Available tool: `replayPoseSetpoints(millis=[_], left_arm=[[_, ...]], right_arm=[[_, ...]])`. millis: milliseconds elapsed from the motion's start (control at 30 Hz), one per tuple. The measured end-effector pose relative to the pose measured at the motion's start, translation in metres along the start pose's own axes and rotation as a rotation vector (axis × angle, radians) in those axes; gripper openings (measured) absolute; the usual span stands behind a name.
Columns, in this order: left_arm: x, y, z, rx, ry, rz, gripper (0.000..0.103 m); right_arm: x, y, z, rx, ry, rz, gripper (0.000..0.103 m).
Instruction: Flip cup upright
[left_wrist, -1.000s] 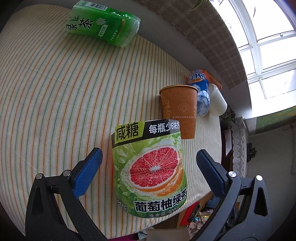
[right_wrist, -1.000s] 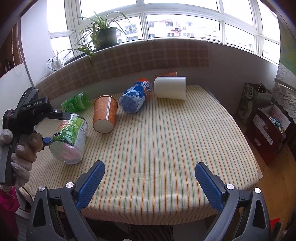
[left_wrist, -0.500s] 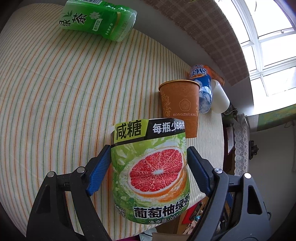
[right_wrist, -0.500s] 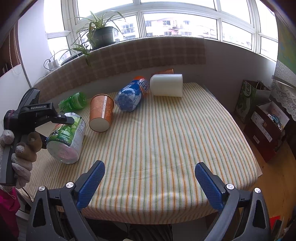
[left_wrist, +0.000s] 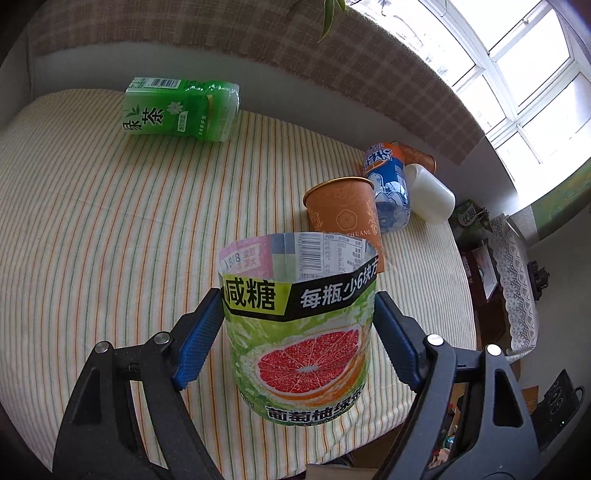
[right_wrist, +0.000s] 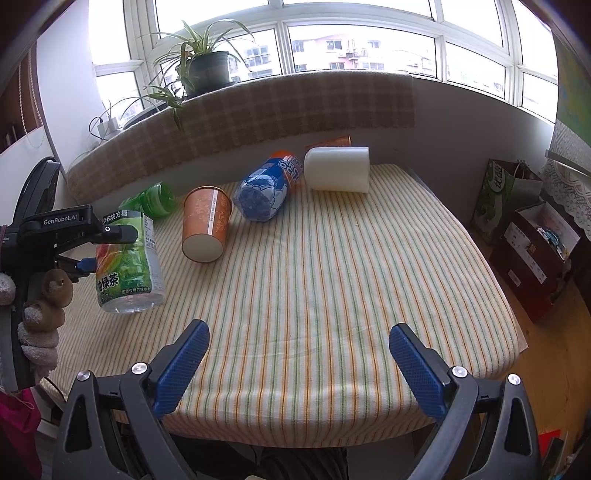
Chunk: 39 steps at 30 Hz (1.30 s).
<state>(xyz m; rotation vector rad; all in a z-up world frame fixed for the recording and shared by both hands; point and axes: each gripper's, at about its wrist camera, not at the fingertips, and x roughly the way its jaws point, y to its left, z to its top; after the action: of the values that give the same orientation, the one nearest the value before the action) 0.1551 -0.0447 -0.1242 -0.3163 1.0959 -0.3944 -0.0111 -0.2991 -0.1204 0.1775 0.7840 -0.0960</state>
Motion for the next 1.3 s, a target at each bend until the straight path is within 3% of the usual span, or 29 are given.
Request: replayPoseSetpoints(millis=[633,1300], left_arm=[[-0.019,-0.029,-0.019,0.258,-0.201,0.232,0.083],[-0.013,-0.030,-0.035,0.297,-0.186,0.235,0.083]], right_arm=[[0.001,0.005,0.002,-0.005,-0.001,0.005,0.099],[0.001,0.008,0.003,-0.005,-0.003,0.005,0.099]])
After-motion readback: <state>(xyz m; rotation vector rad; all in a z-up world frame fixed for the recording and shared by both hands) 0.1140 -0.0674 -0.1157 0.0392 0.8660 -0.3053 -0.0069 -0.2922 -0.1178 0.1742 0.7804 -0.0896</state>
